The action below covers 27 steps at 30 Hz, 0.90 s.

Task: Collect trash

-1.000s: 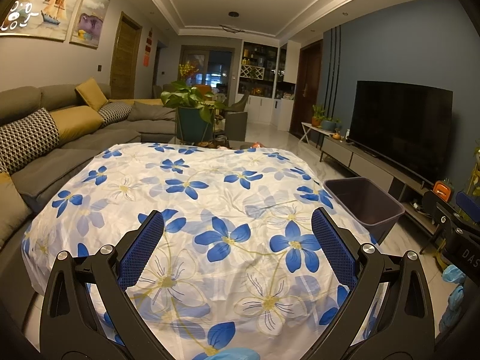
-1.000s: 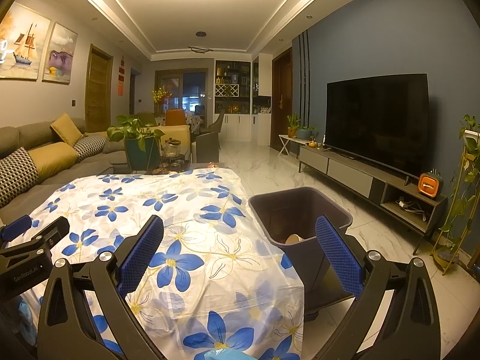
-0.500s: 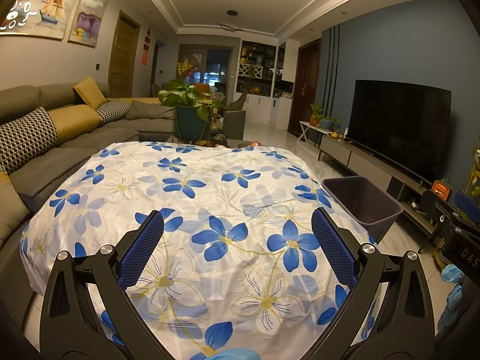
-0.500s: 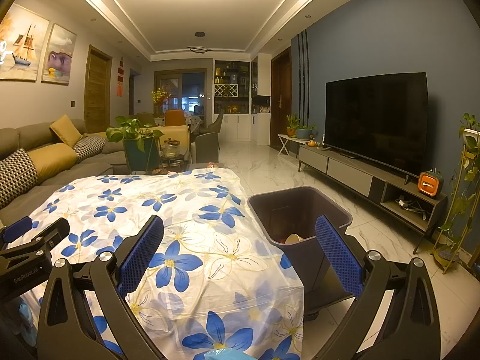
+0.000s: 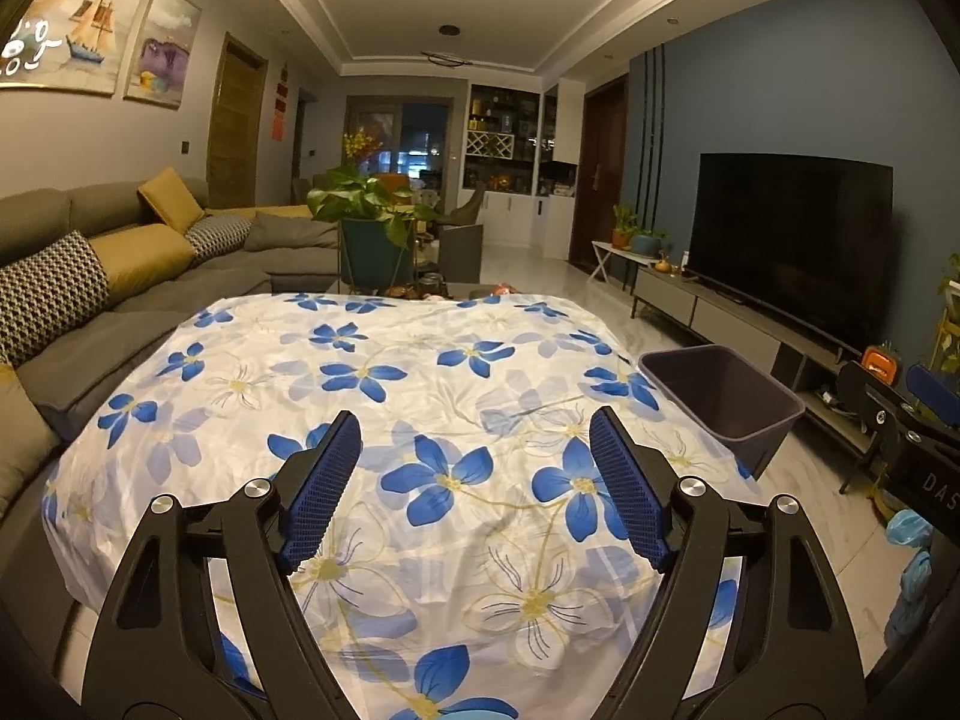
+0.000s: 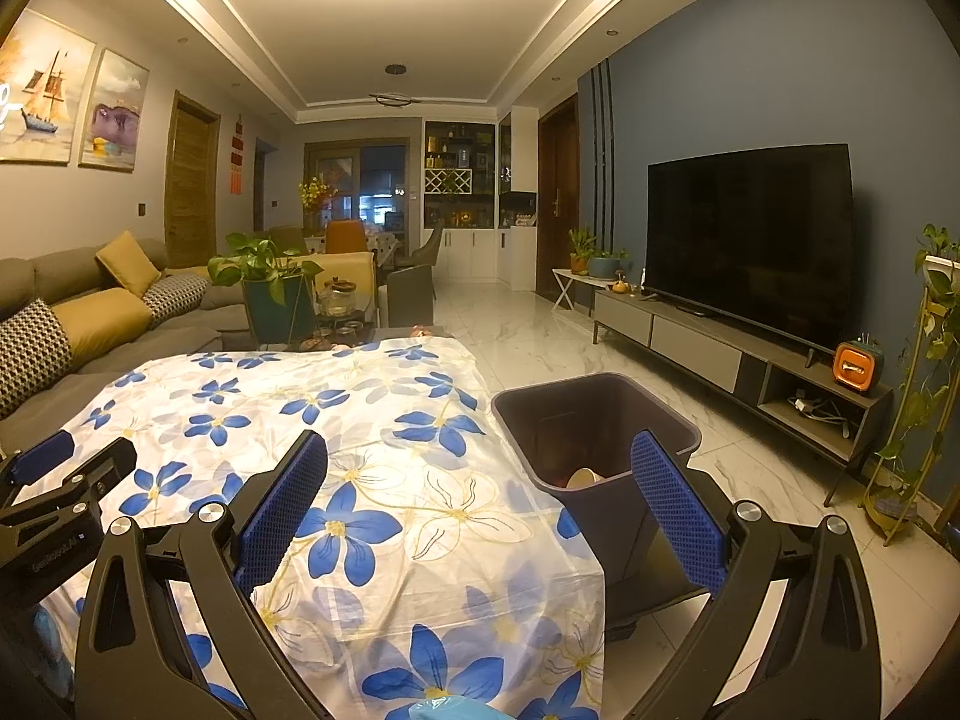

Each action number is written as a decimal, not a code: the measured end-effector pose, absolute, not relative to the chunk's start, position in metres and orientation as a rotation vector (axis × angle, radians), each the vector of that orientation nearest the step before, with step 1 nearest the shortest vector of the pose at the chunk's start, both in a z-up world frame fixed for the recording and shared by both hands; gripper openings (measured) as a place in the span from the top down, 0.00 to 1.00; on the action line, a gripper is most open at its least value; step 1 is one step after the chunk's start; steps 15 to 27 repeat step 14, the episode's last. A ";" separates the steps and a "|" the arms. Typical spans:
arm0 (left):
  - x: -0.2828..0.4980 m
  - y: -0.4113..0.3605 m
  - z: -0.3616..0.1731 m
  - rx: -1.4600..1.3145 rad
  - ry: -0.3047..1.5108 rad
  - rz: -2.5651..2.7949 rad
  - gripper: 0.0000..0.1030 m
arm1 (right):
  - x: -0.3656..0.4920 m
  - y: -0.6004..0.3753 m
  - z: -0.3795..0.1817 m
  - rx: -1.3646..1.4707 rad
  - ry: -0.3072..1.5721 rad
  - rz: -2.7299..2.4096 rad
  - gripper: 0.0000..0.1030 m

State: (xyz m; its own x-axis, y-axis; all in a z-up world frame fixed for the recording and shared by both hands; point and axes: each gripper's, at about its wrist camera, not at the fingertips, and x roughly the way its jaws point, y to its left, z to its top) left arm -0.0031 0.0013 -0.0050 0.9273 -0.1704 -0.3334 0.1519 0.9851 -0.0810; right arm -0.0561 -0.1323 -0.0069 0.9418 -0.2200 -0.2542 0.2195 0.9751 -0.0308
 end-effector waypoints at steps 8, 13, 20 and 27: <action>-0.004 0.006 -0.006 -0.049 0.343 -0.130 0.10 | -0.056 -0.133 -0.007 -0.001 0.260 -0.224 0.05; -0.006 0.009 -0.002 -0.056 0.321 -0.117 0.07 | -0.054 -0.132 -0.005 0.006 0.255 -0.225 0.05; -0.006 0.010 -0.002 -0.060 0.319 -0.119 0.07 | -0.055 -0.132 -0.005 0.007 0.255 -0.226 0.05; -0.006 0.010 -0.002 -0.060 0.319 -0.119 0.07 | -0.055 -0.132 -0.005 0.007 0.255 -0.226 0.05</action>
